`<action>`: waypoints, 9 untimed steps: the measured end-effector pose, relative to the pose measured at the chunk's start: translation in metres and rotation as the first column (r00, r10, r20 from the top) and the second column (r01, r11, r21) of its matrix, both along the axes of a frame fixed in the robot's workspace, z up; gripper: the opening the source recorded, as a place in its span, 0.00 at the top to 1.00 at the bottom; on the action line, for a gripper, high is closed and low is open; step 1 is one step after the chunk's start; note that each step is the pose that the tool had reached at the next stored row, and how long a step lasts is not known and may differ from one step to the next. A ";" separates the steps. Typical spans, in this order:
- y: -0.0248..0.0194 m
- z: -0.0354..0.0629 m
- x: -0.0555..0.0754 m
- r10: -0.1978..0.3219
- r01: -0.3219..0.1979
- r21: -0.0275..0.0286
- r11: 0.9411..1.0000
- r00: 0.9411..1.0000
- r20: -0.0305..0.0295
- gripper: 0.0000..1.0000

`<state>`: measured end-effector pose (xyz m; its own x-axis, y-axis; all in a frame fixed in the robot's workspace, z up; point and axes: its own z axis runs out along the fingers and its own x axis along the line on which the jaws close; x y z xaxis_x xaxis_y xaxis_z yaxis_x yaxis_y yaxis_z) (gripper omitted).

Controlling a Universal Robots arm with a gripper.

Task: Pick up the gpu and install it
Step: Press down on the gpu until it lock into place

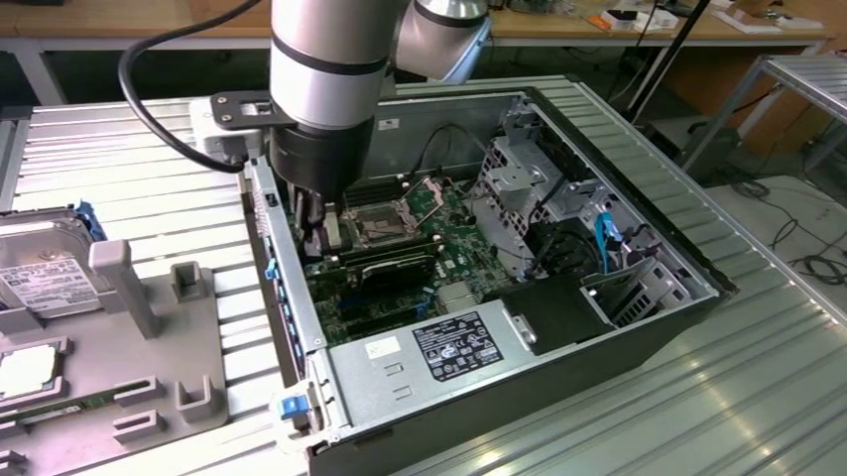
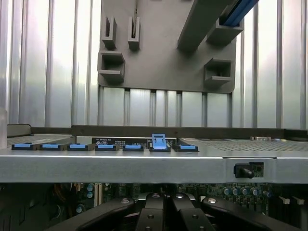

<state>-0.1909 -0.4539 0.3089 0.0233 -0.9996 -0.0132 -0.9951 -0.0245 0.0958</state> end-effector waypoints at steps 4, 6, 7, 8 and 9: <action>0.0000 0.0015 0.000 0.000 0.000 0.000 1.000 1.000 0.000 0.89; 0.0000 0.0019 0.000 0.000 0.000 0.000 1.000 1.000 0.000 0.89; 0.0000 0.0023 0.000 0.000 0.000 0.000 1.000 1.000 0.000 0.89; 0.0000 0.0026 0.000 0.000 0.000 0.000 1.000 1.000 0.000 0.89; 0.0000 0.0028 0.000 0.000 0.000 0.000 1.000 1.000 0.000 0.89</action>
